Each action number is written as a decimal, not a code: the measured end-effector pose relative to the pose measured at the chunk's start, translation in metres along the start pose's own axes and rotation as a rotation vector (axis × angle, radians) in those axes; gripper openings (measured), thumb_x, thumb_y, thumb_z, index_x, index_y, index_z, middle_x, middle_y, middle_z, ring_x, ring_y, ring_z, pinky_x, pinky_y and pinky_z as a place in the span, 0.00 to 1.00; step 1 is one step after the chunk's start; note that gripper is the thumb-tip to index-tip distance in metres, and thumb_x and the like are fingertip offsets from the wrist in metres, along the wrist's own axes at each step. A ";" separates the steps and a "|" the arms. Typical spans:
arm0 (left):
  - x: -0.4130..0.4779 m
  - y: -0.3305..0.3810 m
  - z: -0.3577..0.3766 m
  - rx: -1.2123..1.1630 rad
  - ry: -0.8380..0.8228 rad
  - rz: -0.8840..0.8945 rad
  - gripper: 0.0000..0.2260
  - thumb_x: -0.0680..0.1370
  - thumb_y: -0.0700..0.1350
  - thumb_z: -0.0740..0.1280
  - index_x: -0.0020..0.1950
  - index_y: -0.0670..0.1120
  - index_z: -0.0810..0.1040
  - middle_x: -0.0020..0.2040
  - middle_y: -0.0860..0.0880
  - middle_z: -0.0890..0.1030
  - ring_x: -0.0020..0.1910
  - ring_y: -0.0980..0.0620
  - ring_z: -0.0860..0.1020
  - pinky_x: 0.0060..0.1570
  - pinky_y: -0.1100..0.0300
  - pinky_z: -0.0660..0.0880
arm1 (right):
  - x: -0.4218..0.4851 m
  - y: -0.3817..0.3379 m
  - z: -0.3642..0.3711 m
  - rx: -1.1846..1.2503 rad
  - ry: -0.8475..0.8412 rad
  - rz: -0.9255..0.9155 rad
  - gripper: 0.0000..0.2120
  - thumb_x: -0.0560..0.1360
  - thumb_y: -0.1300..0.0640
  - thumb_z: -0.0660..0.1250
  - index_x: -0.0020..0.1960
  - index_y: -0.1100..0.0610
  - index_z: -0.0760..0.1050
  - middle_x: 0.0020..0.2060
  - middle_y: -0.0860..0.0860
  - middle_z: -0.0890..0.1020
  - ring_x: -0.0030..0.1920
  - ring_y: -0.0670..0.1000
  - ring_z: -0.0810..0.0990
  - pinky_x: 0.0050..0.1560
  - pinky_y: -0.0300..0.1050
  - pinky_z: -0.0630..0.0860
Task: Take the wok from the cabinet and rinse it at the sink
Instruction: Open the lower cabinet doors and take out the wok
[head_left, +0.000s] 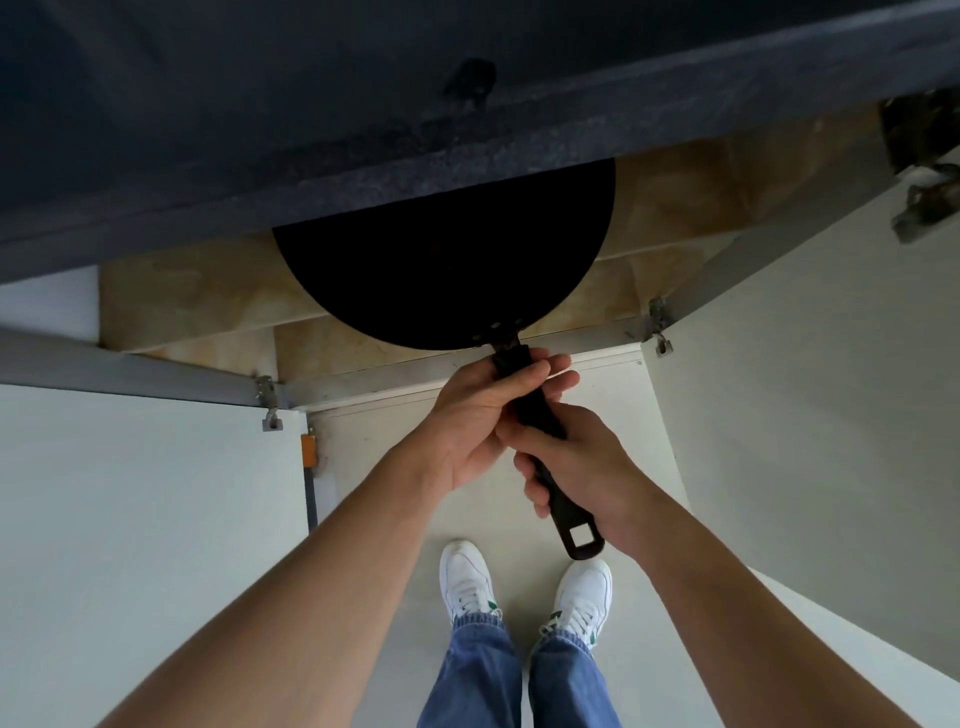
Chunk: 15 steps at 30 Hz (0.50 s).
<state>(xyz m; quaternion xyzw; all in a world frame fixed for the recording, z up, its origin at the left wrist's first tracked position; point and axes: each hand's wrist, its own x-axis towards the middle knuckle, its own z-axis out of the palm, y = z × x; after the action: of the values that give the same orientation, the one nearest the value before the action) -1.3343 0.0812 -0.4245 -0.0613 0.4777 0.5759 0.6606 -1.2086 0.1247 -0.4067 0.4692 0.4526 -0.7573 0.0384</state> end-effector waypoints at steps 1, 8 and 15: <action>0.000 -0.001 -0.001 0.012 -0.009 0.005 0.13 0.78 0.35 0.66 0.63 0.36 0.76 0.55 0.43 0.85 0.58 0.44 0.83 0.59 0.55 0.78 | -0.001 0.003 0.002 -0.016 0.003 -0.008 0.10 0.78 0.54 0.68 0.41 0.57 0.73 0.27 0.51 0.76 0.23 0.50 0.72 0.27 0.43 0.74; -0.006 -0.007 -0.001 -0.045 -0.009 0.020 0.12 0.78 0.33 0.65 0.62 0.35 0.76 0.55 0.41 0.83 0.58 0.44 0.83 0.59 0.55 0.79 | -0.004 0.021 0.018 -0.173 0.184 -0.172 0.15 0.80 0.50 0.64 0.39 0.58 0.71 0.24 0.52 0.73 0.17 0.50 0.68 0.20 0.41 0.69; -0.049 -0.028 0.005 -0.083 0.000 -0.067 0.13 0.78 0.32 0.65 0.62 0.34 0.75 0.54 0.39 0.84 0.57 0.43 0.83 0.56 0.56 0.80 | -0.053 0.041 0.032 -0.254 0.280 -0.136 0.18 0.80 0.48 0.63 0.36 0.57 0.70 0.22 0.53 0.74 0.18 0.51 0.70 0.22 0.43 0.69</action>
<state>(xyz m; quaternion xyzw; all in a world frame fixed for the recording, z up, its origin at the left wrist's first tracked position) -1.3022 0.0409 -0.4004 -0.1048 0.4511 0.5728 0.6763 -1.1815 0.0582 -0.3889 0.5296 0.5760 -0.6225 -0.0172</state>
